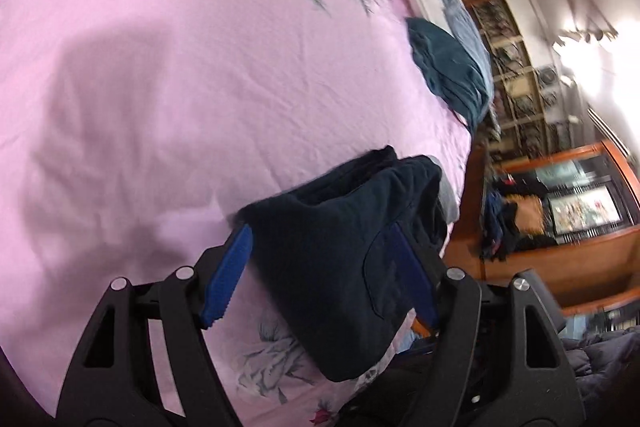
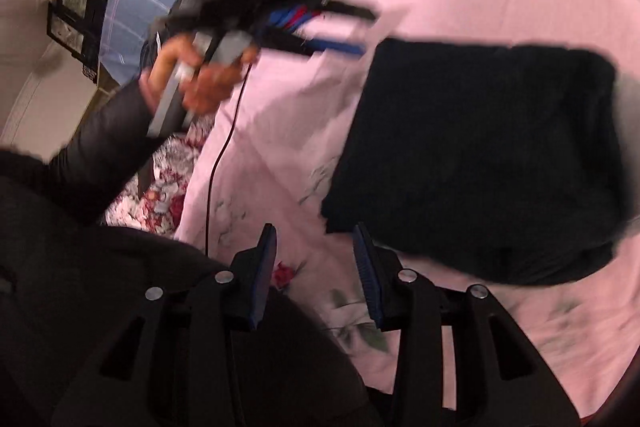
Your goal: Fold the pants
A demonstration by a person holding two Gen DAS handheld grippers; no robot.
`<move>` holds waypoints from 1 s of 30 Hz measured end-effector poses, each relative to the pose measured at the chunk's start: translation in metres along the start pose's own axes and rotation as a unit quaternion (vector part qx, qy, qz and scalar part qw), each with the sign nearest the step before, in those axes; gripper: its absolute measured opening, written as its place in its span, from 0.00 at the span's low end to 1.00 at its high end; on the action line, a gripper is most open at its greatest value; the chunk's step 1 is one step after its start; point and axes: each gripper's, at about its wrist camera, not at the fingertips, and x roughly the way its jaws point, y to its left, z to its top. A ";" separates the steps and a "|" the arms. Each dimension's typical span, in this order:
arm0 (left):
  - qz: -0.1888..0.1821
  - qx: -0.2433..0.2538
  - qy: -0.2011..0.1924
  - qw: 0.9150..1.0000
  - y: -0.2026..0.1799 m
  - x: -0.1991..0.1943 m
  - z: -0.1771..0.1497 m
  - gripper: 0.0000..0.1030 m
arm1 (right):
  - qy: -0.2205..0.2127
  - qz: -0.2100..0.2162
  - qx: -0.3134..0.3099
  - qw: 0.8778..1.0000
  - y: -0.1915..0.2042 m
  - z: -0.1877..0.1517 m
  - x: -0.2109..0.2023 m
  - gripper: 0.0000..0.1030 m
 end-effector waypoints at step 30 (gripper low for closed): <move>0.008 0.193 0.115 0.974 -0.018 0.060 0.023 0.51 | -0.176 -0.164 0.108 0.964 0.016 -0.019 0.054 0.34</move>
